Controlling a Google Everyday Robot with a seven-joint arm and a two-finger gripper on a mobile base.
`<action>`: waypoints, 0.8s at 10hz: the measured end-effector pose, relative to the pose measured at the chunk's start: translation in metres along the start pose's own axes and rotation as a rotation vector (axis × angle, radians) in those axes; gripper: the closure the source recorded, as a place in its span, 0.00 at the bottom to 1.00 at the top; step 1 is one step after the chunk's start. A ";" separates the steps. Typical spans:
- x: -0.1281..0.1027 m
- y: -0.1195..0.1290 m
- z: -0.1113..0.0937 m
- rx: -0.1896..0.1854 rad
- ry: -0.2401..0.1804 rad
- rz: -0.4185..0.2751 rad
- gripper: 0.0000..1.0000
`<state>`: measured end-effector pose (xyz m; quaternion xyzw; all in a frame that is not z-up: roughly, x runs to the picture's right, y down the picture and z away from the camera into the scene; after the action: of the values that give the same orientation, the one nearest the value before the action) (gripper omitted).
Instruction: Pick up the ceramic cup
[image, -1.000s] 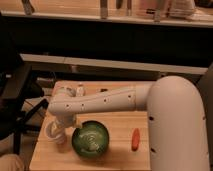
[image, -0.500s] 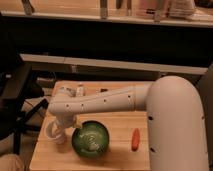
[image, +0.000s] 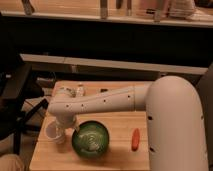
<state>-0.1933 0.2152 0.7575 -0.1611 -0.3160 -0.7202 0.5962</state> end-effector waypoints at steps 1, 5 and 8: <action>0.000 0.000 0.000 0.000 0.000 -0.001 0.45; 0.001 0.001 -0.002 -0.003 -0.004 -0.010 0.85; 0.002 0.001 -0.006 -0.006 -0.008 -0.019 0.97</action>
<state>-0.1921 0.2099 0.7547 -0.1630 -0.3178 -0.7263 0.5874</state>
